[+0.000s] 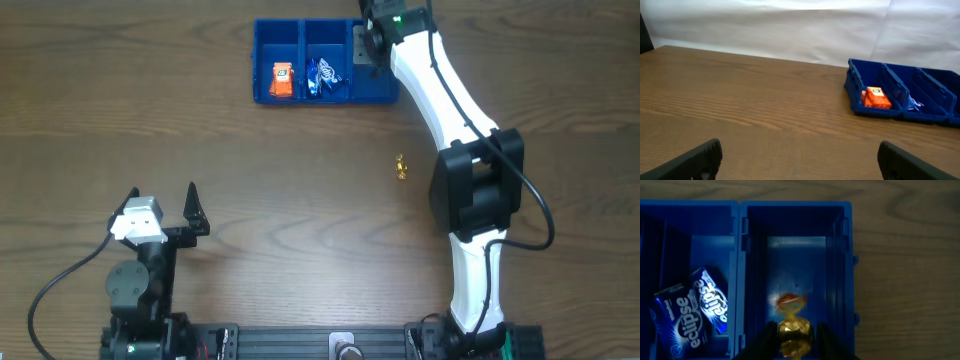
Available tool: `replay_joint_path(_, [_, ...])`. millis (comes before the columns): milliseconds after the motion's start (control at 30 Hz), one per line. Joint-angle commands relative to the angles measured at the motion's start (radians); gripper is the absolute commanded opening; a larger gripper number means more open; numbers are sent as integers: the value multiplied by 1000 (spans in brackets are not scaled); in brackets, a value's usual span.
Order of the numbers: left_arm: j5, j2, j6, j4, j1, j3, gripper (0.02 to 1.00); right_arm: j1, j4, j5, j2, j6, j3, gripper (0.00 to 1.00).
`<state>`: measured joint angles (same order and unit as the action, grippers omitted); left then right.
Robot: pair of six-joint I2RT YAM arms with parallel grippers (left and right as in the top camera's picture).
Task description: Sort Candies Into Trays
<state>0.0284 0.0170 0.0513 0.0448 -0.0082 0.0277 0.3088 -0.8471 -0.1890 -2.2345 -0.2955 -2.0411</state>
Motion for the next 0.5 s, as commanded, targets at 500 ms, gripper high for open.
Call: replay_joint_path(500, [-5,-4,-3,35,4,-21,998,-4,-84,34,405,6,413,627])
